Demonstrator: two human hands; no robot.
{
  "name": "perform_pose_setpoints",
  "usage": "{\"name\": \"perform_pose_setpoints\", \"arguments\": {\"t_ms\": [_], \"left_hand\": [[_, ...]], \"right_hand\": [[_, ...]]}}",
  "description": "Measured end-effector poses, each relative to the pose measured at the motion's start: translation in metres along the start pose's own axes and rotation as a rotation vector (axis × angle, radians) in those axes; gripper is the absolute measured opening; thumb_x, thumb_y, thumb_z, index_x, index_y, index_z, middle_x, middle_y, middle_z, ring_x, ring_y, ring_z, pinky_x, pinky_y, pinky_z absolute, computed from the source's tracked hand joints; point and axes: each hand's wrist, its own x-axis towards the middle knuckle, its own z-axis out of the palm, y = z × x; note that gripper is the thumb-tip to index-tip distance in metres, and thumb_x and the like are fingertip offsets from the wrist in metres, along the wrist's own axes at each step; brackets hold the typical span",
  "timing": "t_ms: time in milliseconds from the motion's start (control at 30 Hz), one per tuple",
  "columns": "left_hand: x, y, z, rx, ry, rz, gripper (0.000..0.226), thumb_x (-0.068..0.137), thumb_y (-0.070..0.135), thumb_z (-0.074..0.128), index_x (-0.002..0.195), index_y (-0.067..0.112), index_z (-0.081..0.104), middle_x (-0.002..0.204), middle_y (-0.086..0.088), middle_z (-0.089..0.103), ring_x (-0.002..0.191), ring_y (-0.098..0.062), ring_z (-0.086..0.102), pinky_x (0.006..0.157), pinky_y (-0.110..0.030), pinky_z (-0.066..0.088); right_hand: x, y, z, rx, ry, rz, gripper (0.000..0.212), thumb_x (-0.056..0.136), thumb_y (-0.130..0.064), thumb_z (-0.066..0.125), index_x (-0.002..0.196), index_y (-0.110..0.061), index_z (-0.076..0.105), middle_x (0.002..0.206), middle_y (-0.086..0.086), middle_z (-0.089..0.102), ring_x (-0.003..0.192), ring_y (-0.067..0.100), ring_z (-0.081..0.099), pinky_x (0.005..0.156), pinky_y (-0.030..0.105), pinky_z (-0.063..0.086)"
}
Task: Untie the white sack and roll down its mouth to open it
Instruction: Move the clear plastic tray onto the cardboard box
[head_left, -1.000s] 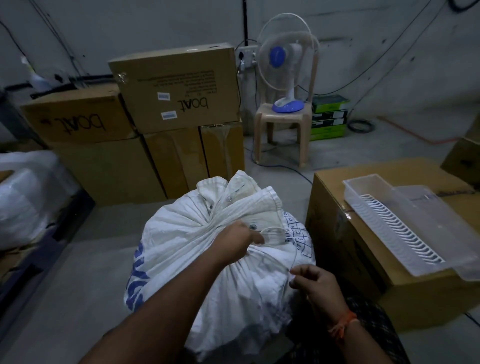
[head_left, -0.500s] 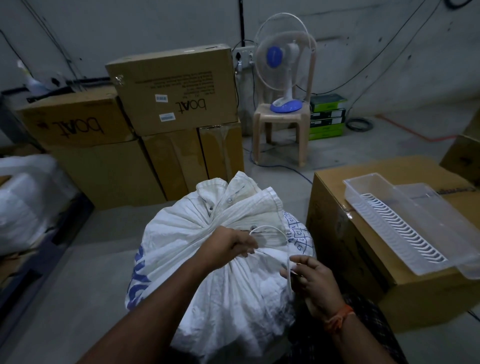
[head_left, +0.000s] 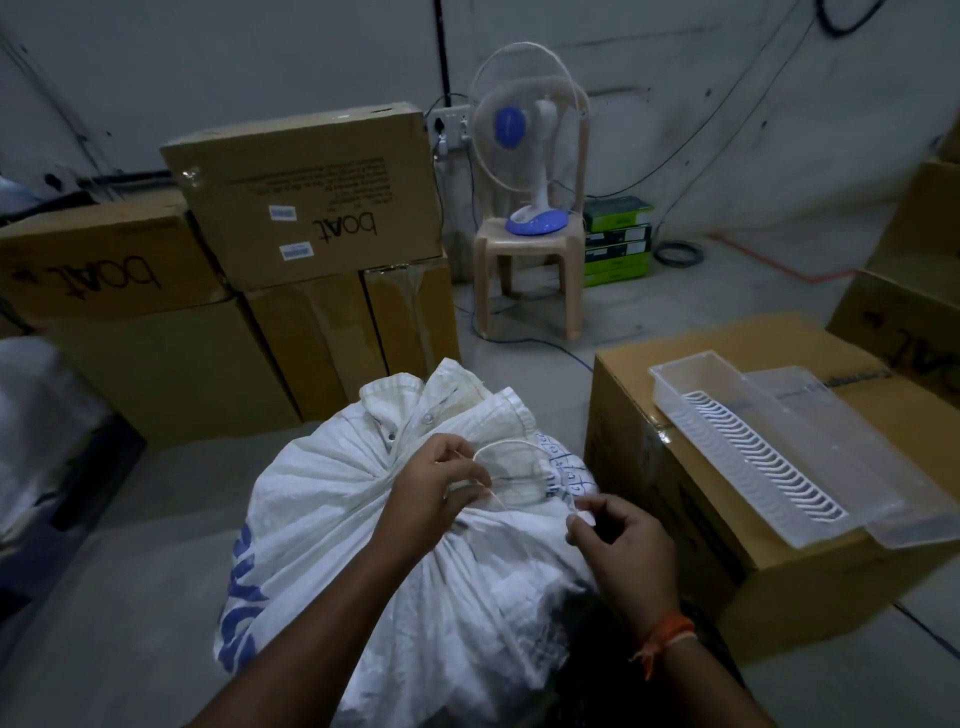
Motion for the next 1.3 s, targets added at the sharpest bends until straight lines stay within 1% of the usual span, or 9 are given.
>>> {"name": "perform_pose_setpoints", "arguments": {"t_ms": [133, 233, 333, 467, 600, 700, 833, 1100, 1300], "left_hand": [[0.037, 0.035, 0.021, 0.01, 0.004, 0.123, 0.013, 0.083, 0.017, 0.089, 0.09, 0.025, 0.082, 0.116, 0.004, 0.063, 0.105, -0.012, 0.062, 0.09, -0.016, 0.048], [0.07, 0.068, 0.047, 0.024, 0.007, 0.193, 0.011, 0.083, 0.019, 0.089, 0.09, 0.025, 0.082, 0.119, -0.003, 0.068, 0.105, -0.021, 0.064, 0.088, -0.032, 0.052], [0.1, 0.104, 0.073, 0.047, -0.008, 0.218, 0.01, 0.082, 0.023, 0.089, 0.091, 0.025, 0.084, 0.118, -0.001, 0.07, 0.107, -0.017, 0.063, 0.084, -0.025, 0.046], [0.136, 0.143, 0.105, 0.037, -0.05, 0.216, 0.008, 0.082, 0.026, 0.087, 0.09, 0.026, 0.084, 0.109, 0.006, 0.07, 0.105, -0.019, 0.061, 0.08, -0.026, 0.049], [0.165, 0.166, 0.138, 0.064, -0.116, 0.164, 0.011, 0.083, 0.036, 0.087, 0.091, 0.03, 0.085, 0.105, 0.01, 0.067, 0.106, -0.017, 0.057, 0.082, -0.032, 0.05], [0.182, 0.18, 0.158, 0.158, -0.175, 0.14, 0.016, 0.086, 0.039, 0.085, 0.099, 0.029, 0.085, 0.109, 0.006, 0.068, 0.113, -0.02, 0.055, 0.083, -0.034, 0.048], [0.202, 0.19, 0.184, 0.345, -0.282, 0.102, 0.022, 0.089, 0.04, 0.081, 0.107, 0.027, 0.085, 0.115, -0.001, 0.069, 0.117, -0.026, 0.052, 0.083, -0.036, 0.043], [0.224, 0.196, 0.225, 0.674, -0.541, 0.109, 0.043, 0.084, 0.046, 0.081, 0.112, 0.015, 0.074, 0.113, -0.008, 0.076, 0.11, -0.031, 0.062, 0.099, -0.042, 0.047], [0.229, 0.202, 0.229, 0.643, -0.529, 0.124, 0.03, 0.091, 0.039, 0.073, 0.104, 0.013, 0.077, 0.108, -0.006, 0.077, 0.107, -0.029, 0.067, 0.099, -0.04, 0.045]], "right_hand": [[0.012, -0.019, -0.043, -0.118, 0.136, -0.106, 0.011, 0.078, -0.018, 0.082, 0.088, -0.023, 0.08, 0.075, -0.014, 0.076, 0.074, -0.004, 0.07, 0.07, 0.01, 0.053], [0.028, -0.027, -0.081, -0.172, 0.22, -0.108, 0.006, 0.078, -0.022, 0.079, 0.083, -0.025, 0.079, 0.073, -0.012, 0.076, 0.072, -0.002, 0.07, 0.074, 0.024, 0.058], [0.048, -0.032, -0.118, -0.252, 0.301, -0.098, 0.006, 0.079, -0.021, 0.076, 0.084, -0.022, 0.078, 0.078, -0.006, 0.078, 0.076, 0.01, 0.072, 0.075, 0.031, 0.06], [0.078, -0.031, -0.161, -0.384, 0.306, -0.049, 0.012, 0.083, -0.022, 0.078, 0.094, -0.018, 0.08, 0.091, 0.0, 0.079, 0.078, 0.012, 0.068, 0.065, 0.017, 0.05], [0.109, -0.017, -0.187, -0.49, 0.354, -0.021, 0.011, 0.078, -0.033, 0.077, 0.084, -0.024, 0.078, 0.09, -0.004, 0.077, 0.09, 0.016, 0.068, 0.099, 0.04, 0.051], [0.129, -0.007, -0.199, -0.582, 0.338, 0.038, 0.01, 0.078, -0.037, 0.076, 0.083, -0.028, 0.076, 0.096, -0.007, 0.074, 0.107, 0.019, 0.062, 0.109, 0.038, 0.033], [0.143, -0.004, -0.206, -0.663, 0.281, 0.159, 0.008, 0.078, -0.037, 0.08, 0.082, -0.031, 0.075, 0.116, 0.001, 0.062, 0.124, 0.03, 0.044, 0.102, 0.039, 0.043], [0.162, 0.005, -0.198, -0.997, 0.192, 0.113, 0.016, 0.085, -0.033, 0.065, 0.092, -0.023, 0.076, 0.115, 0.007, 0.057, 0.116, 0.029, 0.043, 0.096, 0.042, 0.044], [0.147, 0.003, -0.204, -0.858, 0.154, 0.113, 0.029, 0.086, -0.047, 0.066, 0.103, -0.025, 0.075, 0.118, 0.004, 0.056, 0.119, 0.026, 0.043, 0.099, 0.042, 0.046]]}}
